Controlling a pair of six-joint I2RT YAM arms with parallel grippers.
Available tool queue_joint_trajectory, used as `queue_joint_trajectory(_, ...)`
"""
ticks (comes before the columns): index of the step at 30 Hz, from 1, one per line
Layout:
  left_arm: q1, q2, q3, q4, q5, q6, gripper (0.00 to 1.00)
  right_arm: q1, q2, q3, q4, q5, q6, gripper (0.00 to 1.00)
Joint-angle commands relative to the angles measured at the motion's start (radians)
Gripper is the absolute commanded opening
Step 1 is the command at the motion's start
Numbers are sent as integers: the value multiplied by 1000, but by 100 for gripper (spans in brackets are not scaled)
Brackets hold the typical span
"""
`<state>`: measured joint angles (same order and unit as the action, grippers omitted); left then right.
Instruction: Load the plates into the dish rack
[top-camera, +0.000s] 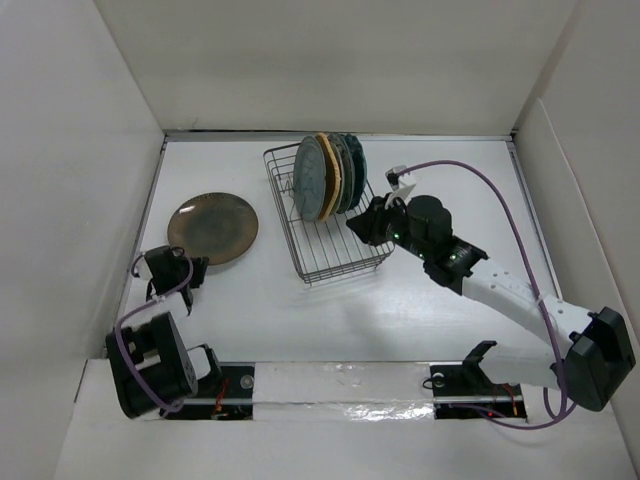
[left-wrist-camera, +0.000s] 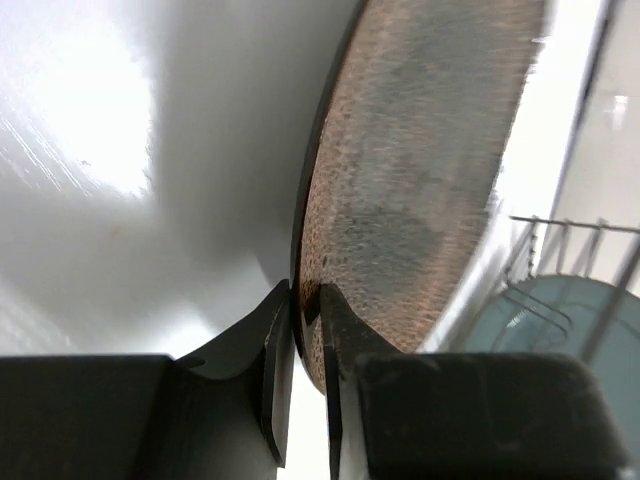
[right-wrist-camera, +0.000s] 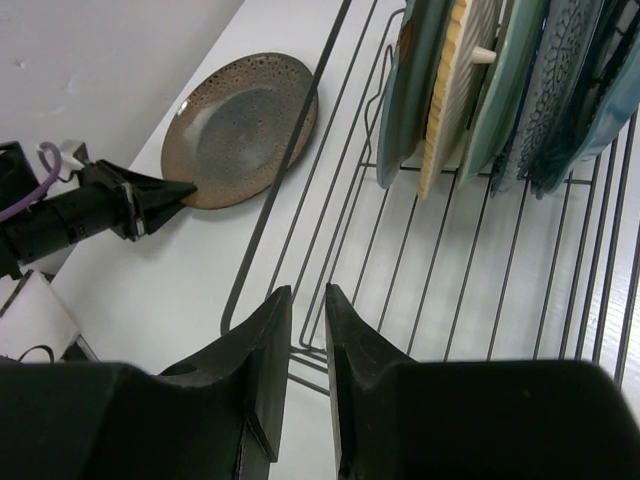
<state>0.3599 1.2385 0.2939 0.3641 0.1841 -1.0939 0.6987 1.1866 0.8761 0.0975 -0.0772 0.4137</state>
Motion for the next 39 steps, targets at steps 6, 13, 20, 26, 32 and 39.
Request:
queue_joint_trajectory(6, 2, -449, 112, -208, -153, 201, 0, 51, -45, 64, 16, 16, -24, 29)
queue_joint_trajectory(13, 2, -527, 220, -241, -112, 279, 0, 71, -10, 103, 67, -148, 31, 75)
queue_joint_trajectory(20, -22, -616, 333, -289, -92, 321, 0, 113, 77, 147, 110, -184, 74, 85)
queue_joint_trajectory(26, -42, -640, 425, -300, 34, 276, 0, 122, 166, 233, 145, -194, 123, 93)
queue_joint_trajectory(32, -73, -646, 493, -261, 147, 209, 0, 122, 277, 319, 124, -130, 178, 96)
queue_joint_trajectory(39, -120, -654, 517, -188, 319, 78, 0, 111, 405, 412, 116, -128, 235, 100)
